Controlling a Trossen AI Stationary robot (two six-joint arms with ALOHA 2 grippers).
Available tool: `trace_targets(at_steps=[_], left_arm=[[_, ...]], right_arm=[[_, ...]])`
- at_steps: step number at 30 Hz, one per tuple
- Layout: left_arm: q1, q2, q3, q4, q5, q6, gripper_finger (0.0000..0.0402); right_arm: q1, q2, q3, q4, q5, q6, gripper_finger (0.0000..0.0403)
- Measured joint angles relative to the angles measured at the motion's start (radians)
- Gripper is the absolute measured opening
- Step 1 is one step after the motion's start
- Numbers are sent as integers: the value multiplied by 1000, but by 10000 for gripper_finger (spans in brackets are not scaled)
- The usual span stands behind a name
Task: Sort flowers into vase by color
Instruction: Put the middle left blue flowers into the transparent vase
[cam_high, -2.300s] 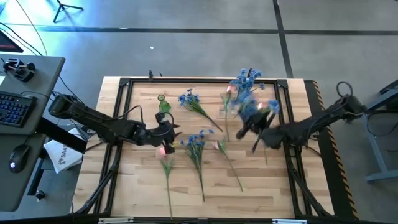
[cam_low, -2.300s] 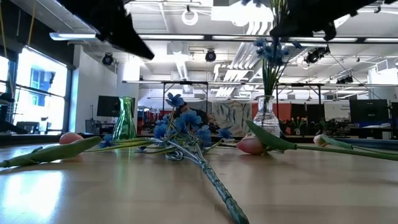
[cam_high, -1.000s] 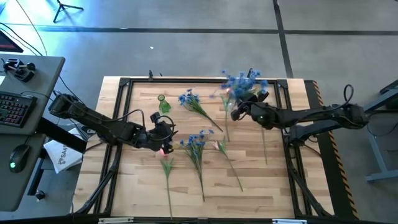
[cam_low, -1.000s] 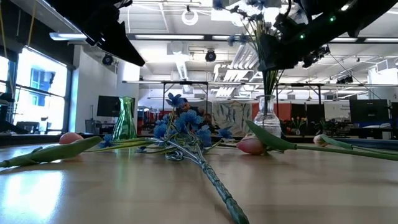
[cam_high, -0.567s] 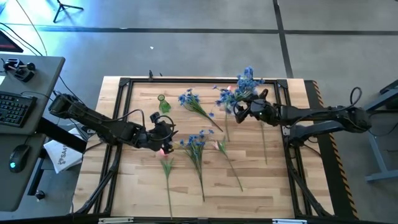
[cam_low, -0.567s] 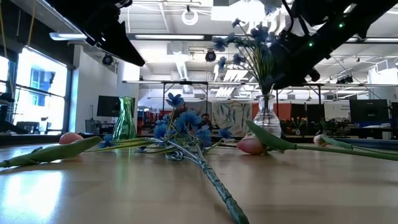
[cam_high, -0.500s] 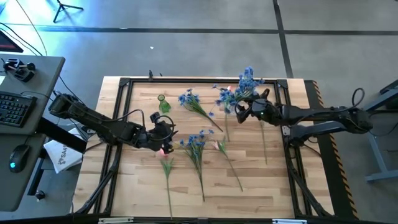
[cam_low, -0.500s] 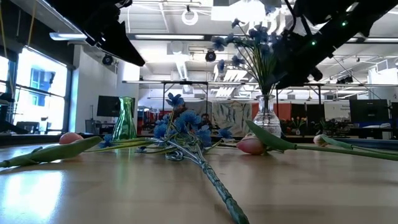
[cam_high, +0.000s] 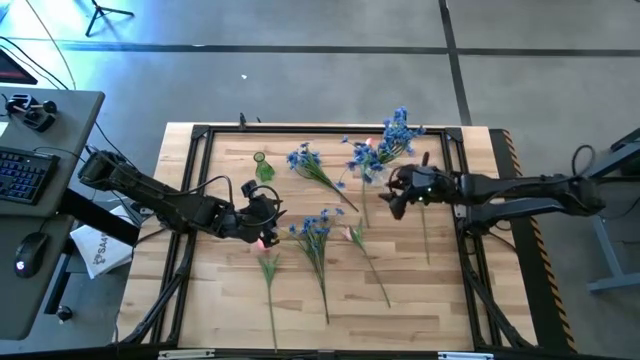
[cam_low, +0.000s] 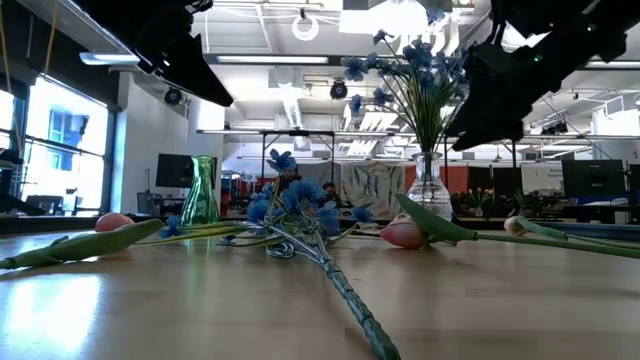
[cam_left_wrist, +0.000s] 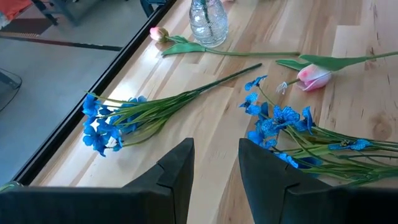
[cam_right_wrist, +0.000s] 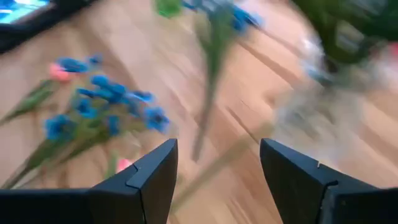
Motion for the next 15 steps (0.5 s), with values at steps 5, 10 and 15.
trace_targets(at_steps=[5, 10, 15], left_arm=[[1, 0, 0, 2, -2, 0, 115], [1, 0, 0, 2, -3, 0, 115], [1, 0, 0, 2, -3, 0, 115]], right_arm=[[63, 73, -47, 340, 97, -135, 224], [50, 90, -16, 363, 426, -121, 224], [31, 62, 31, 263, 605, -97, 224]])
